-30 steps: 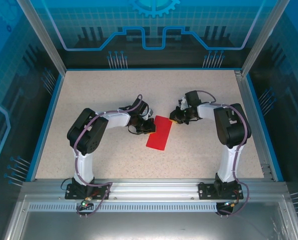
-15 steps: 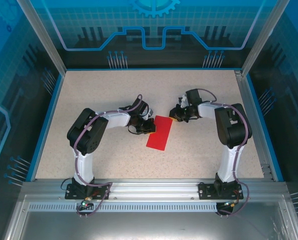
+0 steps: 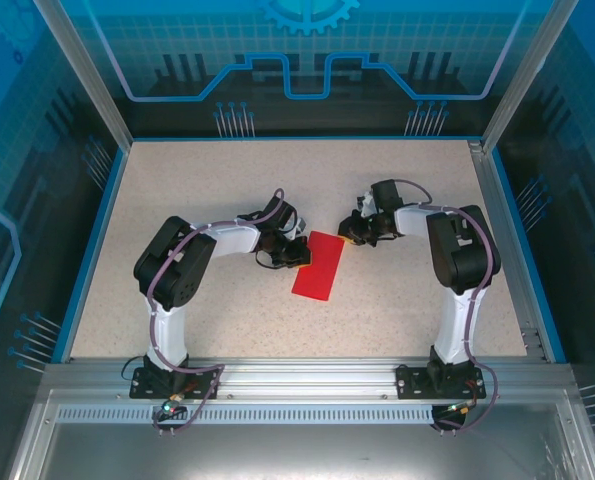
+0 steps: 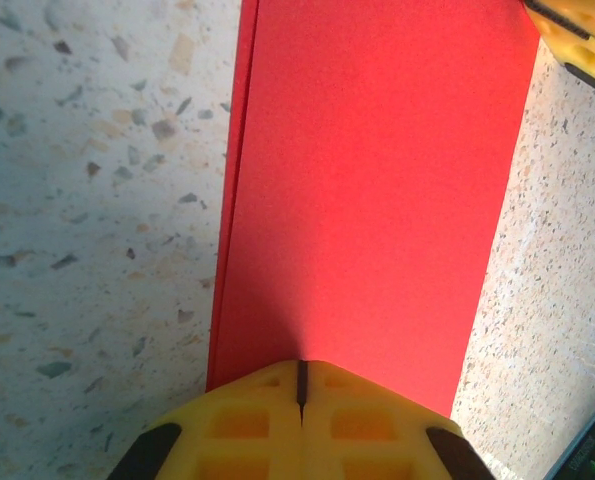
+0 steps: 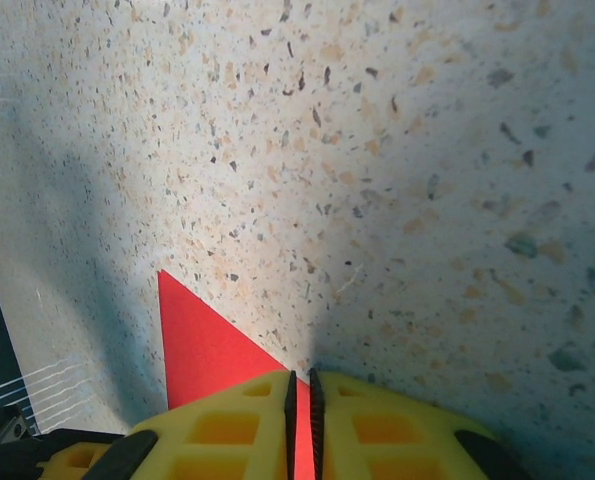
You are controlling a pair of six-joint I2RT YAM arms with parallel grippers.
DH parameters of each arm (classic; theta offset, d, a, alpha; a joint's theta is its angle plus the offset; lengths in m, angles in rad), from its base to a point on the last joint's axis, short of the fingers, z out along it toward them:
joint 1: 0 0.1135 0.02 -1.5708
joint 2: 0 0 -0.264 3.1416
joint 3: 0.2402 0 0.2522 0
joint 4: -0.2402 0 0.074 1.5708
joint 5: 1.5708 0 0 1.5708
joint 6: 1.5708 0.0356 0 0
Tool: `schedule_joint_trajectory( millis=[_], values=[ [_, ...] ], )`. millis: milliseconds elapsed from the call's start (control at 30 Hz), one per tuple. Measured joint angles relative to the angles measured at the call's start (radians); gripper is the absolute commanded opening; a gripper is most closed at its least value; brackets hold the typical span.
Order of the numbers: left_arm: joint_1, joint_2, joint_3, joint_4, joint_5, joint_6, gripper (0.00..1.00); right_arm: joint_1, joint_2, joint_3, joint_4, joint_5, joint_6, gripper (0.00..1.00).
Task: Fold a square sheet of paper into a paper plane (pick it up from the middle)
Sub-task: Fold the square sheet of paper in half at the center of the table.
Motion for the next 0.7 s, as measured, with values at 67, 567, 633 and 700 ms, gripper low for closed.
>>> schedule_joint_trajectory(
  millis=[67,567,633,700],
  values=[
    [0.000,-0.001,0.000,0.000,0.000,-0.002,0.00,0.001,-0.011,0.000,-0.015,0.005,-0.010,0.24],
    [0.002,-0.086,-0.068,-0.045,-0.090,-0.039,0.00,0.043,-0.385,-0.161,-0.087,0.054,-0.060,0.40],
    [0.002,-0.107,-0.076,-0.062,-0.104,-0.040,0.05,0.082,-0.387,-0.183,-0.103,0.071,-0.061,0.41],
    [0.003,-0.134,-0.081,-0.070,-0.114,-0.046,0.10,0.129,-0.387,-0.192,-0.120,0.095,-0.064,0.41]
  ],
)
